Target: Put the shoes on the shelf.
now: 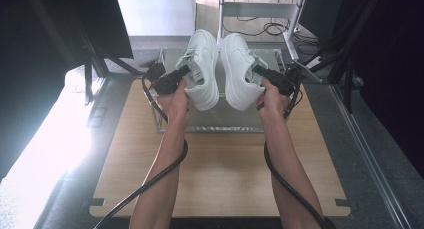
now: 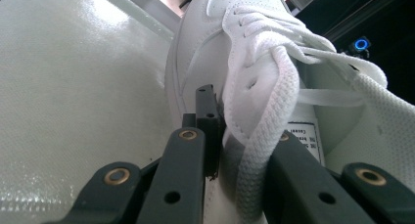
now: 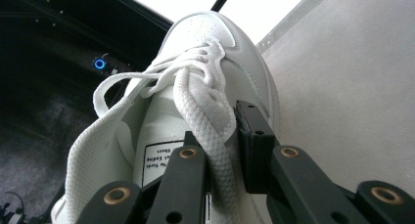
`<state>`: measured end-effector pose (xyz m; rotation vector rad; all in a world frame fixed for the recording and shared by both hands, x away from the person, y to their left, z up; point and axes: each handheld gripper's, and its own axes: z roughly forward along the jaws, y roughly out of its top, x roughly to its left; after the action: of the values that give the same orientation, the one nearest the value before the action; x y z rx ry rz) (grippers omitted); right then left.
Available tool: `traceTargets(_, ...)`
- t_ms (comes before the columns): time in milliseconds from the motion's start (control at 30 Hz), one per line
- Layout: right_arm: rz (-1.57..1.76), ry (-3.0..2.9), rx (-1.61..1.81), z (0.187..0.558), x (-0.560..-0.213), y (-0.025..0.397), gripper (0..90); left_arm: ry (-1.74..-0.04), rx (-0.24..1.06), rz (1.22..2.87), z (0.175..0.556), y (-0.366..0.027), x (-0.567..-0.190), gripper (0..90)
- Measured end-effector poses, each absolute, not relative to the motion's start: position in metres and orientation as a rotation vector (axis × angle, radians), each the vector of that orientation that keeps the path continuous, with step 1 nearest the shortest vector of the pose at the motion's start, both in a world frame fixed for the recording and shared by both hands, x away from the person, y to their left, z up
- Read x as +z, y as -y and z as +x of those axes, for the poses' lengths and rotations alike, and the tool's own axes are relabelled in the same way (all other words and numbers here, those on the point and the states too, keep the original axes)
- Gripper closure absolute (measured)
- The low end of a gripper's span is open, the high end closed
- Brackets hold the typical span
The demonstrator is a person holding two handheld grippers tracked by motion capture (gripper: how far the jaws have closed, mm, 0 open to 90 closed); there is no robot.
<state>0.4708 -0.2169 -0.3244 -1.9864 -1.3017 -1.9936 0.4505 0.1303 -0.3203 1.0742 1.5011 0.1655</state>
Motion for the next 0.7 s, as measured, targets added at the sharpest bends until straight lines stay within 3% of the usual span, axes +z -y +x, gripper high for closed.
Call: traceTargets(700,-2.091,1.332,-1.950,0.490,-0.316,0.201,76.8,-1.575,0.170,1.101,0.477,-0.122,-0.313,81.2)
